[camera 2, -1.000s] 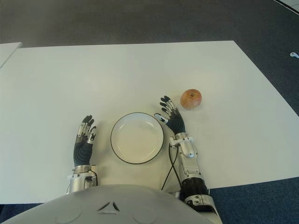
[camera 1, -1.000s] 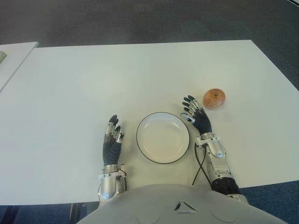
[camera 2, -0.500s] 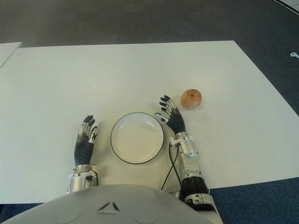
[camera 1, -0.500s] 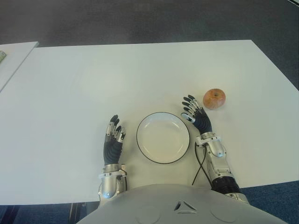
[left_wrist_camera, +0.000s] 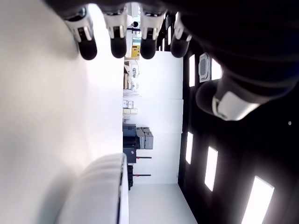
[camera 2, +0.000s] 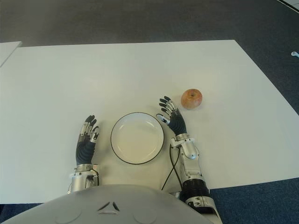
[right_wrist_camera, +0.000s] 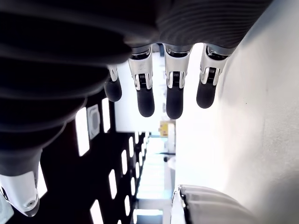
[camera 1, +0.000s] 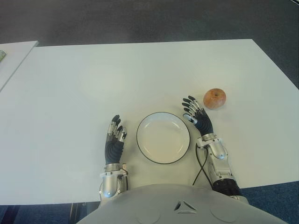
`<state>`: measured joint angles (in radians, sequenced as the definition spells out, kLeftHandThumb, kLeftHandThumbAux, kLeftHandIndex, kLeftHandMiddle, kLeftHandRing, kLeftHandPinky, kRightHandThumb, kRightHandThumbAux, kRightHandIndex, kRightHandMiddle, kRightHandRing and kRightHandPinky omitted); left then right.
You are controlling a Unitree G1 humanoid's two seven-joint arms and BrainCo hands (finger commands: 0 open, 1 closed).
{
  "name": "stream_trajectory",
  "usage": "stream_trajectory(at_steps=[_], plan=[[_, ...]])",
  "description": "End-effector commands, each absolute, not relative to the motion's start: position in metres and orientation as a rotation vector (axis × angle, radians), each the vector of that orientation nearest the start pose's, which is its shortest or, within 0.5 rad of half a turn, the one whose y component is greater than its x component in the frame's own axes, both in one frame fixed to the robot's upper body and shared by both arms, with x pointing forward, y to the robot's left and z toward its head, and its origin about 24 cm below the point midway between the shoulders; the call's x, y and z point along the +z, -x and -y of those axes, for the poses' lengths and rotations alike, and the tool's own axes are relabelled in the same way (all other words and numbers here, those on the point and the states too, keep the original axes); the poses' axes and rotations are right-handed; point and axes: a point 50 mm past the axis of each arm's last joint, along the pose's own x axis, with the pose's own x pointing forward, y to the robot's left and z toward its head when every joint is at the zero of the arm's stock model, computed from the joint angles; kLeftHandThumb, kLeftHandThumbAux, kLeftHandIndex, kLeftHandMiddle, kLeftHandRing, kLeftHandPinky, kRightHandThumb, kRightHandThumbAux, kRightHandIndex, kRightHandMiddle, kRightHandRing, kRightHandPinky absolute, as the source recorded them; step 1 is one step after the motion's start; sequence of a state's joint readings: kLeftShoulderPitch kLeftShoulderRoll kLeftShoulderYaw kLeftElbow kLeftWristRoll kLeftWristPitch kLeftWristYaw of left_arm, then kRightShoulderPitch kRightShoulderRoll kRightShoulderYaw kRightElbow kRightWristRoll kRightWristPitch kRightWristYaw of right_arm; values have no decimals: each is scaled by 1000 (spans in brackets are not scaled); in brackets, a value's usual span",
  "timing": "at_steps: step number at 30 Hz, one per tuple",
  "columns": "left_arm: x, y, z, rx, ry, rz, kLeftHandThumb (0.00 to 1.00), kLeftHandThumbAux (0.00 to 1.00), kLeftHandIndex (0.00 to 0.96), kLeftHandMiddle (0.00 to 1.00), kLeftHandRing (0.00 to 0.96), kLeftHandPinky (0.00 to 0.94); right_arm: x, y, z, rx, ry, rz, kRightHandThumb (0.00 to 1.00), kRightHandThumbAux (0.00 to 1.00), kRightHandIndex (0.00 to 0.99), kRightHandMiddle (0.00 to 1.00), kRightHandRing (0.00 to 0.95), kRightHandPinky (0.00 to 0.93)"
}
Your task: Put the apples into the plate.
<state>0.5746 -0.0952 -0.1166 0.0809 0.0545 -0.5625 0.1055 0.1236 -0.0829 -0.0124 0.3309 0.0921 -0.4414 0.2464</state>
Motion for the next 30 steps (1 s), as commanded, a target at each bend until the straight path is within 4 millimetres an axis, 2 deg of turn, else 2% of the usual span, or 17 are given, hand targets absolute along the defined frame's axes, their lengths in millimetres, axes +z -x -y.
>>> stream_trajectory(at_steps=[1, 9, 10, 12, 16, 20, 23, 30], plan=[[-33, -109, -134, 192, 76, -145, 121, 494, 5, 7, 0, 8, -32, -193, 174, 147, -36, -106, 127, 585, 74, 168, 159, 177], [-32, -109, -134, 196, 75, -143, 127, 491, 9, 11, 0, 24, -5, -201, 177, 156, 19, 26, 164, 590, 87, 137, 139, 178], [-33, -109, -134, 196, 75, -143, 126, 488, 9, 10, 0, 23, 1, -203, 176, 158, 52, 59, 200, 571, 106, 128, 120, 136], [-33, -110, -135, 196, 75, -143, 125, 485, 8, 9, 0, 21, 8, -206, 175, 160, 101, 104, 205, 588, 117, 118, 105, 114], [-33, -112, -136, 203, 70, -138, 125, 483, 8, 8, 0, 28, 23, -214, 181, 168, 229, 204, 249, 603, 126, 118, 99, 137], [-34, -112, -136, 204, 69, -136, 128, 489, 7, 11, 0, 36, 48, -231, 182, 193, 331, 313, 324, 591, 122, 128, 115, 167], [-34, -113, -135, 201, 78, -141, 131, 496, 8, 13, 0, 28, 66, -240, 178, 219, 463, 436, 348, 580, 119, 132, 120, 163], [-36, -116, -134, 188, 93, -143, 126, 499, 7, 22, 5, 28, 79, -253, 183, 244, 805, 602, 339, 548, 98, 116, 108, 128]])
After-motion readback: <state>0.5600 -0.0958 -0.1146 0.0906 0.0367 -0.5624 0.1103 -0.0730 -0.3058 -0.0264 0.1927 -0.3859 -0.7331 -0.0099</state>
